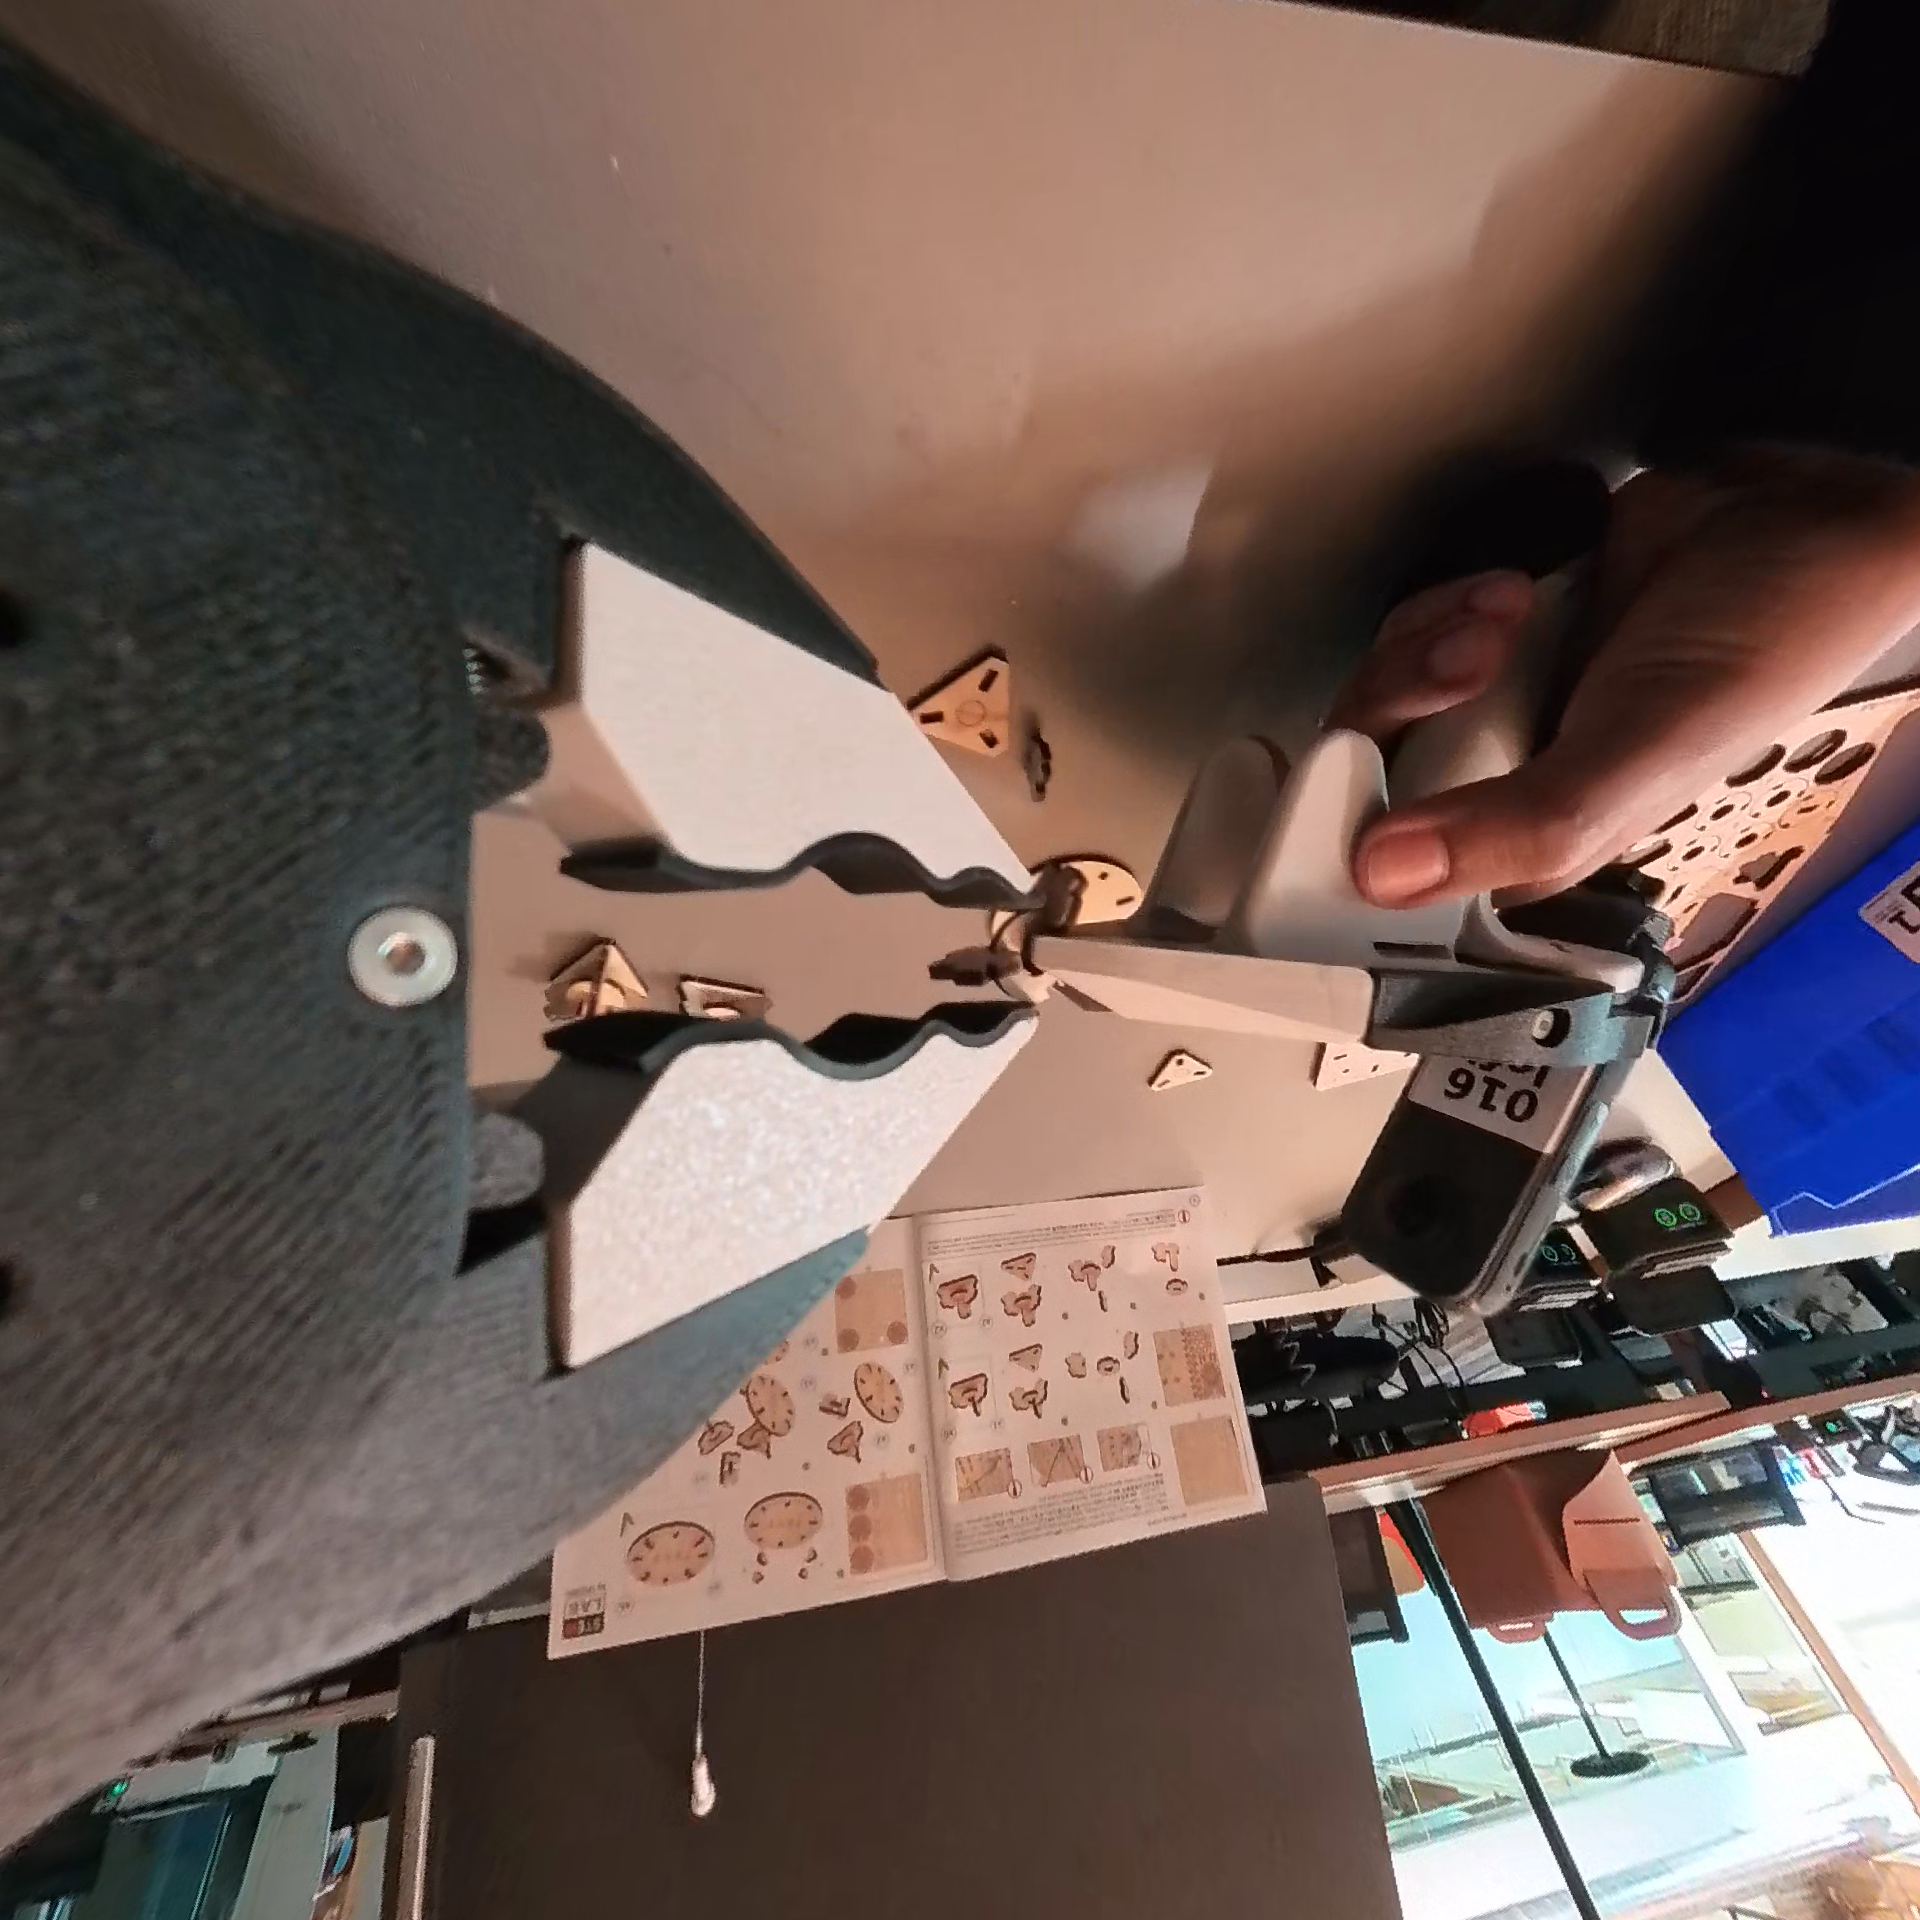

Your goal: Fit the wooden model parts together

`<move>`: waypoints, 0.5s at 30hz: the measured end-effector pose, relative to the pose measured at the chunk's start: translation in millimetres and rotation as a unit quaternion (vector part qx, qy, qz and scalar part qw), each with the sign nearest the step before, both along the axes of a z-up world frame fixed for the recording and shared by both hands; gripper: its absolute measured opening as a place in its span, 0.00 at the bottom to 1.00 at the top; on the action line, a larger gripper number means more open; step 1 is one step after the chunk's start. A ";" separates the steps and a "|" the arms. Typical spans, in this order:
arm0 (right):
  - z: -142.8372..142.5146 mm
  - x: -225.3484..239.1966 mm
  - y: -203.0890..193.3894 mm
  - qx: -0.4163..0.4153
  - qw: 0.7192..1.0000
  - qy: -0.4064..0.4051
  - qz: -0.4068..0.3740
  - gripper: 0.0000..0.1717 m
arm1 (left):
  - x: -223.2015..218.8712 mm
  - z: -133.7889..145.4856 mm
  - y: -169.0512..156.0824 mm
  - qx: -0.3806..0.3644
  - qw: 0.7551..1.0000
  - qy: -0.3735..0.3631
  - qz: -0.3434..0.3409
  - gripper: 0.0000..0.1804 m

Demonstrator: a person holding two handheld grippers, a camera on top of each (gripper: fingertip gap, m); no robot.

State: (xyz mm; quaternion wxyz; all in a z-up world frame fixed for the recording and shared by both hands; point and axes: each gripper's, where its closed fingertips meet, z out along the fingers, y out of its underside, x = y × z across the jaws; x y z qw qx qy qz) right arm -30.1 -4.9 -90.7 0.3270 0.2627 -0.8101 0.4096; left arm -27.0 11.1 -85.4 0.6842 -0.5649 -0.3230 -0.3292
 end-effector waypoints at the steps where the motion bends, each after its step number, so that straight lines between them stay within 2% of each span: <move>1: 0.3 0.0 -0.4 0.000 1.000 0.001 0.000 0.09 | 0.0 0.7 -0.5 0.005 1.000 -0.003 -0.001 0.01; 10: 0.4 -2.0 -0.7 0.005 1.000 0.010 -0.004 0.10 | -4.6 0.3 -5.4 0.021 0.999 -0.027 0.007 0.01; 11: 1.7 -3.9 -0.7 0.002 1.000 0.017 -0.009 0.12 | -5.7 0.1 -6.3 0.022 0.999 -0.030 0.010 0.01; 13: 9.2 -8.6 -1.0 -0.019 0.998 0.050 -0.022 0.22 | -11.1 0.9 -11.2 0.036 0.998 -0.043 0.025 0.01; 15: 18.8 -10.1 -0.9 -0.034 0.992 0.119 -0.026 0.29 | -20.1 5.2 -20.6 0.075 0.994 -0.067 0.048 0.01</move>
